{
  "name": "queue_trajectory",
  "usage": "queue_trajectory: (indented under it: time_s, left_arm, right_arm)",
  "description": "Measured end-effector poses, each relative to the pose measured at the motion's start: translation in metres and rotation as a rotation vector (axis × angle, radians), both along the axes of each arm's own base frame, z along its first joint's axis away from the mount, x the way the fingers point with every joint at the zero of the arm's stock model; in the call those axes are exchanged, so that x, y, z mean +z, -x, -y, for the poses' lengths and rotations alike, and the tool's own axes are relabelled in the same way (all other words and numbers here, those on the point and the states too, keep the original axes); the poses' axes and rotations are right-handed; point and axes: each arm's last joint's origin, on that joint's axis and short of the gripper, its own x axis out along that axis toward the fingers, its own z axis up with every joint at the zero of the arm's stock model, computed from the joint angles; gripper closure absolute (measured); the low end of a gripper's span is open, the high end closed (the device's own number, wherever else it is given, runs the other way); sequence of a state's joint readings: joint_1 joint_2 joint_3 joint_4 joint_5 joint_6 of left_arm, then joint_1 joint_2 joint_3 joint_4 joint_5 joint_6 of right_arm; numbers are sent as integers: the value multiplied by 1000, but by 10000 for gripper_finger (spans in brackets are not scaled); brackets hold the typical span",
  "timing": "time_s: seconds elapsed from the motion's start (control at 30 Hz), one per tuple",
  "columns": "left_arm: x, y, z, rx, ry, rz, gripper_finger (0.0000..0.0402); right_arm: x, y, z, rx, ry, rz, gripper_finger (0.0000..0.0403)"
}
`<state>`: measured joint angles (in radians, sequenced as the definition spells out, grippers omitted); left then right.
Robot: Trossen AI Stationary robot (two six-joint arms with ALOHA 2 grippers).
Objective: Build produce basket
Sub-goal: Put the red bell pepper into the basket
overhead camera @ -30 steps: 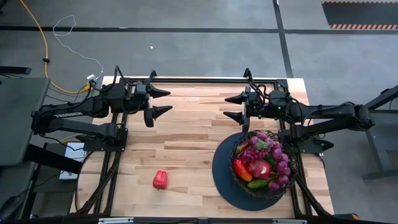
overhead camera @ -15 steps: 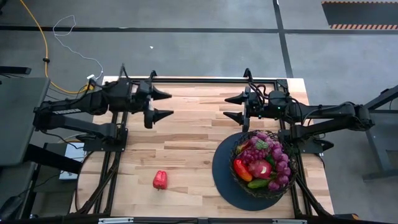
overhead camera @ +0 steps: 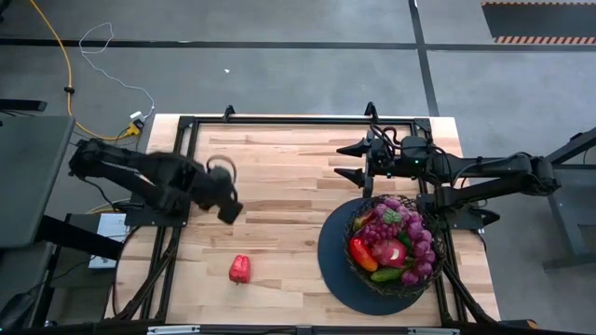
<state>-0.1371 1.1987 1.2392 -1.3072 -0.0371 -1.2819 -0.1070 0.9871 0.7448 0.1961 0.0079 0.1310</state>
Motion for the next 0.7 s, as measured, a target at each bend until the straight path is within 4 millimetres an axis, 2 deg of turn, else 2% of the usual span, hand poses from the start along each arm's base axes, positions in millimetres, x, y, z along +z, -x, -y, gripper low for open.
queue_trajectory:
  time_s: [0.17, 0.4, 0.53, 0.7]
  left_arm:
    - [-18, -13, 40, 111, 90, -106, 9]
    - [-52, -47, 89, 174, 186, -131, 9]
    - [-77, -68, 104, 169, 213, -172, 9]
    - [-105, -79, 107, 200, 216, -271, 9]
  right_arm:
    - [-3, 0, 0, 0, -2, -32, 119]
    - [-8, 1, 0, 0, -8, -79, 119]
    - [-8, 1, 0, 0, -8, -81, 119]
    - [-8, 1, 0, 0, -8, -81, 119]
